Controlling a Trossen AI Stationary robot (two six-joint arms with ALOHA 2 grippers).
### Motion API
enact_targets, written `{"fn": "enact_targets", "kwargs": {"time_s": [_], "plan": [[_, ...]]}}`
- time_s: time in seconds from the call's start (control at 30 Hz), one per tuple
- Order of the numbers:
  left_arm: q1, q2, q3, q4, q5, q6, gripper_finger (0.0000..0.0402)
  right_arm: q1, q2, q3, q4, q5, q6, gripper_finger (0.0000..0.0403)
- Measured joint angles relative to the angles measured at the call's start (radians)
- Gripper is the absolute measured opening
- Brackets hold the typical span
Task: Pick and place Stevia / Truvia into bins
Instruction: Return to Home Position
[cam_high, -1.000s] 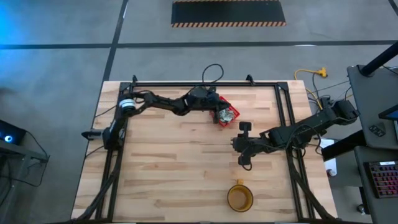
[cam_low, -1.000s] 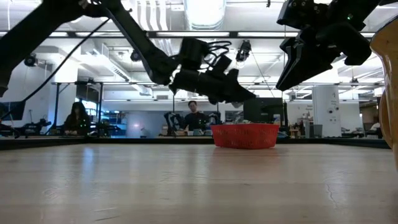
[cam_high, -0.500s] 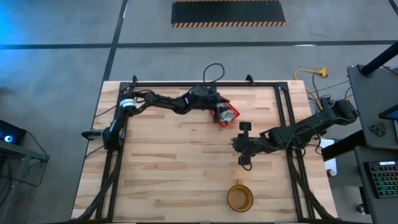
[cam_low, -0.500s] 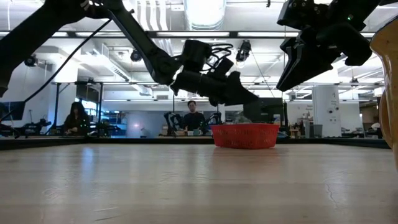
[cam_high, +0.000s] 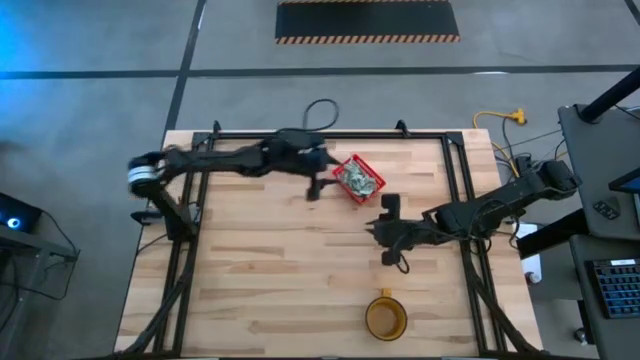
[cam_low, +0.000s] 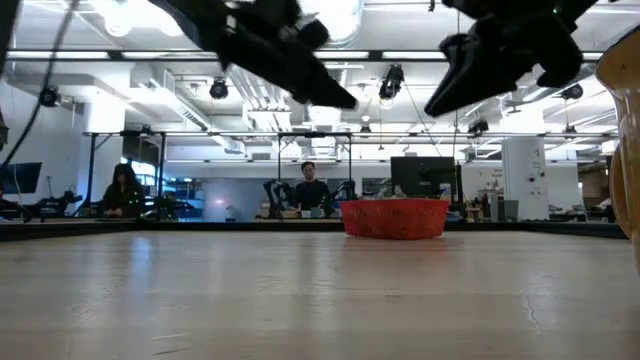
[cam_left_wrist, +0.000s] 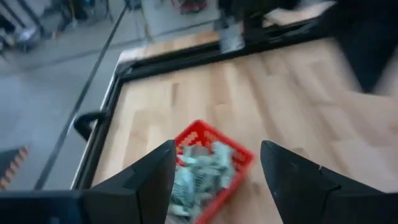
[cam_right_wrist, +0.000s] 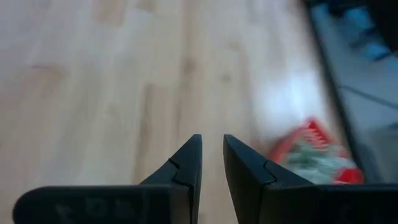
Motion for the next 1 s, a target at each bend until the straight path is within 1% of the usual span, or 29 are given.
{"fn": "enact_targets", "kwargs": {"time_s": [0.07,0.1,0.17,0.2,0.27,0.37,0.43,0.47,0.53,0.57,0.7,0.8,0.93,1.0], "plan": [[-0.004,-0.102,-0.083,0.021,0.006,0.006,0.0218,-0.002,-0.033,-0.001,0.001,0.100,0.020,0.0057],[-0.004,-0.153,-0.133,0.060,0.006,0.000,0.0218,-0.006,-0.058,-0.006,0.002,0.147,0.027,0.0057],[-0.001,-0.261,-0.247,0.156,-0.001,-0.025,0.0218,-0.020,-0.116,-0.018,0.000,0.178,0.027,0.0057],[-0.001,-0.314,-0.313,0.214,-0.005,-0.041,0.0218,-0.028,-0.149,-0.024,0.005,0.164,0.016,0.0057],[-0.001,-0.405,-0.439,0.357,-0.006,-0.074,0.0218,-0.050,-0.223,-0.051,0.035,0.082,-0.034,0.0057],[-0.002,-0.525,-0.623,0.551,-0.007,-0.131,0.0218,-0.120,-0.346,-0.124,0.156,-0.112,-0.119,0.0057],[-0.001,-0.588,-0.728,0.658,-0.011,-0.164,0.0218,-0.187,-0.419,-0.180,0.234,-0.235,-0.130,0.0057],[-0.001,-0.613,-0.771,0.694,-0.011,-0.179,0.0218,-0.220,-0.453,-0.208,0.266,-0.288,-0.130,0.0057],[-0.002,-0.653,-0.841,0.762,-0.011,-0.203,0.0218,-0.274,-0.512,-0.270,0.316,-0.362,-0.128,0.0057],[-0.002,-0.673,-0.870,0.777,-0.011,-0.208,0.0218,-0.294,-0.534,-0.299,0.348,-0.379,-0.121,0.0057],[-0.002,-0.735,-0.933,0.824,-0.011,-0.203,0.0218,-0.339,-0.605,-0.398,0.419,-0.378,-0.097,0.0057],[-0.002,-0.768,-0.958,0.832,-0.011,-0.196,0.0218,-0.345,-0.656,-0.458,0.427,-0.379,-0.069,0.0057],[-0.002,-0.785,-1.033,0.823,-0.014,-0.213,0.0218,-0.346,-0.733,-0.532,0.439,-0.371,-0.044,0.0057],[-0.003,-0.812,-1.076,0.844,-0.046,-0.242,0.0218,-0.346,-0.782,-0.564,0.440,-0.365,-0.042,0.0057]]}}
